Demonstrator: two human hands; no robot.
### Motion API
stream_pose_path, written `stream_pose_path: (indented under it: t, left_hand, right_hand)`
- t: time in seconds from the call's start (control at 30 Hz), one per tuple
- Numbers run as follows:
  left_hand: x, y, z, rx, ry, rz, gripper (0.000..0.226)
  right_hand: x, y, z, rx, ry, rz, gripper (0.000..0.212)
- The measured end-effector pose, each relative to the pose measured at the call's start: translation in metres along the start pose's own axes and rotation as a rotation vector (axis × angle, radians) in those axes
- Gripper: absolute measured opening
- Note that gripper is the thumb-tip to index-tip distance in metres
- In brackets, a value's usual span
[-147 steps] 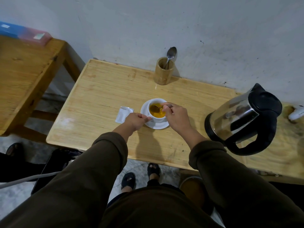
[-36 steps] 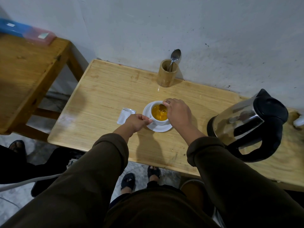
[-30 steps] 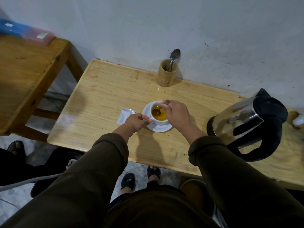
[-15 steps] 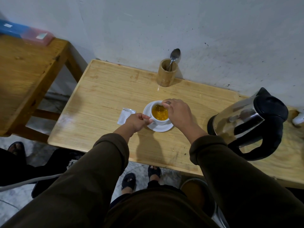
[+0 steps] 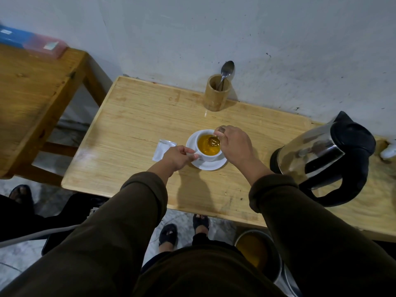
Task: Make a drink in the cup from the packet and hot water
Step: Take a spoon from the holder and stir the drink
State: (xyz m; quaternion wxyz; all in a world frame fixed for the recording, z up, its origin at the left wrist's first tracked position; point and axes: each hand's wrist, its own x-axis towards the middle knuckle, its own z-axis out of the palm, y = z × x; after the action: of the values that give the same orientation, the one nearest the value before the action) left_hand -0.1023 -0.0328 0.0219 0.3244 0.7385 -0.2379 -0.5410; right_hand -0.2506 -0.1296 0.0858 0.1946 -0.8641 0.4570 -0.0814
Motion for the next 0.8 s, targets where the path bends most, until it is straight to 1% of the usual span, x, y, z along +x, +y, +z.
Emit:
stream_pose_path:
  t: [0.1,0.27,0.37,0.63,0.73,0.8]
  left_hand:
    - [0.0,0.001,0.0,0.005,-0.004,-0.007,0.044]
    - [-0.001,0.002,0.0,0.01,0.004,-0.01,0.034]
    - [-0.002,0.003,0.0,0.01,0.005,-0.011,0.033]
    - [-0.005,0.003,0.001,0.009,0.018,-0.011,0.033]
    - [-0.007,0.004,0.002,0.017,0.022,-0.012,0.034]
    - [-0.007,0.004,0.003,0.027,0.031,-0.019,0.039]
  right_hand:
    - [0.0,0.001,0.0,0.073,-0.016,0.001,0.031]
    - [-0.004,0.001,-0.004,0.196,-0.074,-0.01,0.03]
    - [-0.003,0.003,-0.005,0.183,-0.093,0.025,0.033]
    - [-0.001,0.002,-0.004,0.004,-0.021,0.013,0.032]
    - [-0.006,-0.001,-0.002,0.084,0.0,-0.003,0.031]
    - [-0.011,-0.003,-0.002,0.147,-0.019,-0.033,0.028]
